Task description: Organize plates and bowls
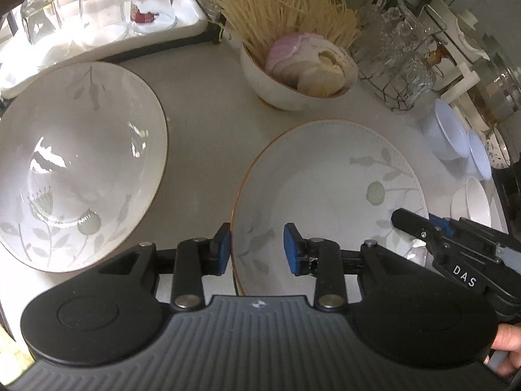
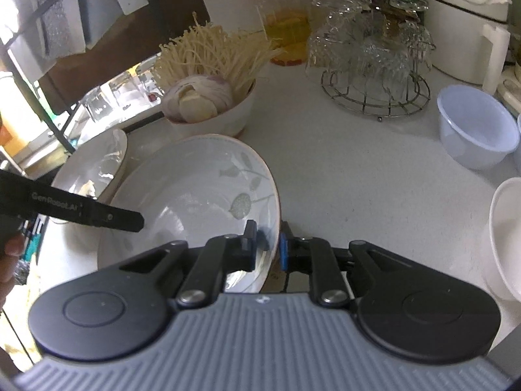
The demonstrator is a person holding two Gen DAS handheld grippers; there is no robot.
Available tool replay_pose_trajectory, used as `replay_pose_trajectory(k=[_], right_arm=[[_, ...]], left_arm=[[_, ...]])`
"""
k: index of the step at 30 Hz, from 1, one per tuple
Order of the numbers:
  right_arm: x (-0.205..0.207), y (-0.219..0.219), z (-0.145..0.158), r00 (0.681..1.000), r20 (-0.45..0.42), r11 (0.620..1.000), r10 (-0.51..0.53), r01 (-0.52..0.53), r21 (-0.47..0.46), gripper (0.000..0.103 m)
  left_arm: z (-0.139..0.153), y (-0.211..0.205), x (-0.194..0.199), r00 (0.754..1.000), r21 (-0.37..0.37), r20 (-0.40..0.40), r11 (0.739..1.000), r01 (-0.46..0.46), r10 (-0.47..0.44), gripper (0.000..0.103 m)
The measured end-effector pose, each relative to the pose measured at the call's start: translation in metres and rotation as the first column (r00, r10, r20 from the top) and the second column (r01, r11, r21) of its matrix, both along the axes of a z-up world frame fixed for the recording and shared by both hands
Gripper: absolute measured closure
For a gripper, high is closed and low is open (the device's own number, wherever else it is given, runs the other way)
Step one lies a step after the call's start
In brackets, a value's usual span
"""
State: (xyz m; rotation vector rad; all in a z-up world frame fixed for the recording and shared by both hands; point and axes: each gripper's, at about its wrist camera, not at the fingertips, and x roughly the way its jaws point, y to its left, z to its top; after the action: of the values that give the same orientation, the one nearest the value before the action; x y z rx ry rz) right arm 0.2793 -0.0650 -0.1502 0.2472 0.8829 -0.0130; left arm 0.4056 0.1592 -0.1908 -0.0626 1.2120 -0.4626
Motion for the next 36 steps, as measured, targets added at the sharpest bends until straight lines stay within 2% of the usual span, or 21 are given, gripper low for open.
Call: replay_pose_trajectory(k=[4, 11, 15, 20, 25, 30, 33, 36], right_arm=[[-0.003, -0.002, 0.0, 1.0, -0.011, 1.0, -0.013, 0.013, 0.011, 0.084], [-0.006, 0.006, 0.0, 1.0, -0.017, 0.999, -0.008, 0.007, -0.034, 0.082], [-0.006, 0.007, -0.001, 0.998, -0.035, 0.997, -0.051, 0.049, -0.056, 0.081], [-0.007, 0.006, -0.001, 0.997, -0.031, 0.998, -0.064, 0.064, -0.019, 0.069], [-0.007, 0.001, 0.006, 0.998, -0.004, 0.998, -0.057, 0.057, 0.019, 0.067], [-0.012, -0.007, 0.021, 0.999, 0.034, 0.999, -0.015, 0.014, 0.032, 0.067], [-0.017, -0.012, 0.036, 0.998, 0.066, 0.999, 0.023, -0.025, 0.027, 0.067], [-0.025, -0.019, 0.056, 0.993, 0.103, 0.998, 0.051, -0.053, 0.019, 0.067]], left_arm=[[0.001, -0.003, -0.004, 1.0, 0.0, 0.005, 1.0, 0.013, -0.013, 0.062], [0.0, 0.004, -0.016, 1.0, -0.023, -0.008, 1.0, 0.009, -0.009, 0.061], [0.002, 0.006, -0.018, 1.0, -0.034, -0.028, 0.999, -0.004, 0.003, 0.06], [0.003, 0.006, -0.016, 0.998, -0.037, -0.055, 0.999, -0.035, 0.033, 0.059], [0.02, 0.006, -0.025, 0.998, -0.02, 0.007, 0.998, -0.066, 0.066, 0.057], [0.05, -0.009, -0.042, 0.988, -0.028, 0.108, 0.994, -0.105, 0.108, 0.055], [0.068, -0.02, -0.056, 0.98, -0.042, 0.152, 0.992, -0.123, 0.128, 0.055], [0.091, -0.03, -0.069, 0.977, -0.034, 0.162, 0.99, -0.133, 0.137, 0.055]])
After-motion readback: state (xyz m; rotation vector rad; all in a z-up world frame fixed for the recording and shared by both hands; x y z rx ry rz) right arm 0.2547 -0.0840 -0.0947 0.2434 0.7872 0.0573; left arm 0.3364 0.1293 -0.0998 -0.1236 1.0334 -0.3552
